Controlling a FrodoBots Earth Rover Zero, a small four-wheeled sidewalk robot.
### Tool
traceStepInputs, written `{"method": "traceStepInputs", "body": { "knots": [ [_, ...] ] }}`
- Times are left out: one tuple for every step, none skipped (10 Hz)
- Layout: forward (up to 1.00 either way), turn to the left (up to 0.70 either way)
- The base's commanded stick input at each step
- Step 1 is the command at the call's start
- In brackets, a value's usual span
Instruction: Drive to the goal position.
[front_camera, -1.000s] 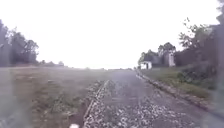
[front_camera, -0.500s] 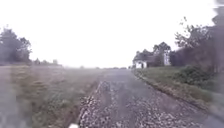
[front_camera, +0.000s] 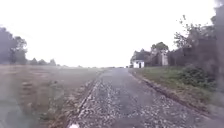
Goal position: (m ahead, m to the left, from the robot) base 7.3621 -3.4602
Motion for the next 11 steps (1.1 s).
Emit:
{"method": "traceStepInputs", "body": {
  "knots": [
    [0.7, 0.0],
    [0.7, 0.0],
    [0.7, 0.0],
    [0.7, 0.0],
    [0.7, 0.0],
    [0.7, 0.0],
    [0.7, 0.0],
    [0.7, 0.0],
    [0.7, 0.0],
    [0.7, 0.0],
    [0.7, 0.0]
  ]
}}
